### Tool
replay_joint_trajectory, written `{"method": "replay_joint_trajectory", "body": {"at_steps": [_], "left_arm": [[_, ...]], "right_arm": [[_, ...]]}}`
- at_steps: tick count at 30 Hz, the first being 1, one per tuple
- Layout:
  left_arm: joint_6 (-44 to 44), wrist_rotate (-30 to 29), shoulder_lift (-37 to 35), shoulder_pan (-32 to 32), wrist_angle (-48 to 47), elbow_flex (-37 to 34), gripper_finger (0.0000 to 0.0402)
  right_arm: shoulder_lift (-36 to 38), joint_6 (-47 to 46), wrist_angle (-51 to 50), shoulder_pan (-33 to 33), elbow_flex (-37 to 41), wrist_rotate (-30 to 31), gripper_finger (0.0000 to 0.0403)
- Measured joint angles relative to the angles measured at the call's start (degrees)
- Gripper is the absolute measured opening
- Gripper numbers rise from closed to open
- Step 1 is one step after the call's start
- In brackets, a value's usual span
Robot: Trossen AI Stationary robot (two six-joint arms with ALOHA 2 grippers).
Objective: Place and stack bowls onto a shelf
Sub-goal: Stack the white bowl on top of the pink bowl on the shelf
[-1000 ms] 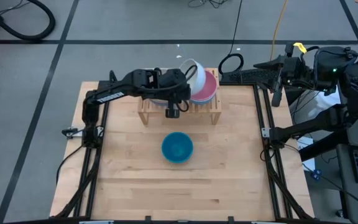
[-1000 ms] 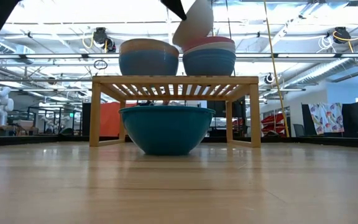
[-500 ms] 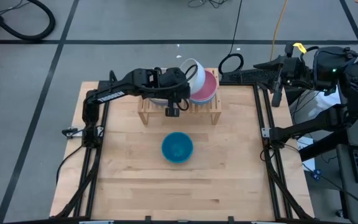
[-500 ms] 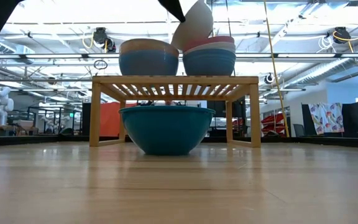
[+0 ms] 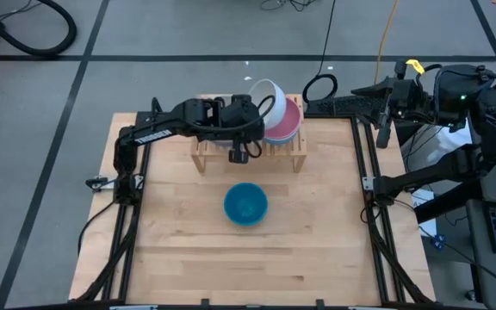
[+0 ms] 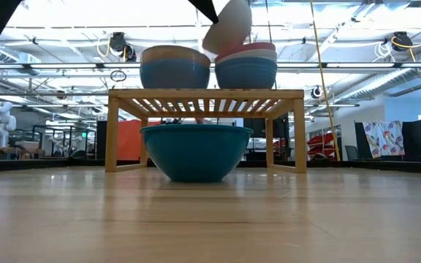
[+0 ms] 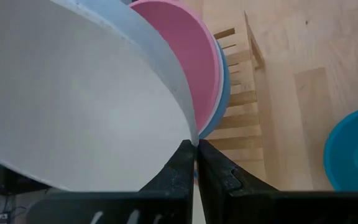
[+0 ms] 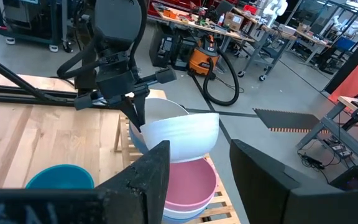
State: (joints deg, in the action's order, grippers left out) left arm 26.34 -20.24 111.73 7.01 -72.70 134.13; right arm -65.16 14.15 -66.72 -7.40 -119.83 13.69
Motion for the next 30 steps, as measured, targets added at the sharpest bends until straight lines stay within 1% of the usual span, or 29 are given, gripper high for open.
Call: {"method": "replay_joint_trajectory", "body": {"at_steps": [3,12,17,19,24,27,30], "left_arm": [[0.4,0.0,0.0,0.0,0.3,0.0,0.0008],[3.2,0.6,0.3,0.0,2.7,0.0,0.0028],[3.7,0.6,0.9,0.0,2.3,0.0,0.0032],[4.1,-0.4,1.1,0.0,2.0,0.0,0.0032],[6.0,-5.4,0.4,-0.2,6.5,0.0,0.0032],[6.4,-5.8,-0.1,-0.4,9.4,0.0,0.0033],[6.2,-5.8,-0.1,-0.6,9.2,0.1,0.0033]], "right_arm": [[0.0,0.0,0.0,0.0,0.0,0.0,0.0160],[0.0,0.2,0.0,0.0,0.0,0.0,0.0160],[0.0,0.2,0.0,0.0,0.0,0.0,0.0160],[0.0,0.2,0.0,0.0,0.0,0.0,0.0160],[0.0,0.2,0.0,0.0,0.0,0.0,0.0160],[0.0,0.2,0.0,0.0,0.0,0.0,0.0160],[0.0,0.2,0.0,0.0,0.0,0.0,0.0160]]}}
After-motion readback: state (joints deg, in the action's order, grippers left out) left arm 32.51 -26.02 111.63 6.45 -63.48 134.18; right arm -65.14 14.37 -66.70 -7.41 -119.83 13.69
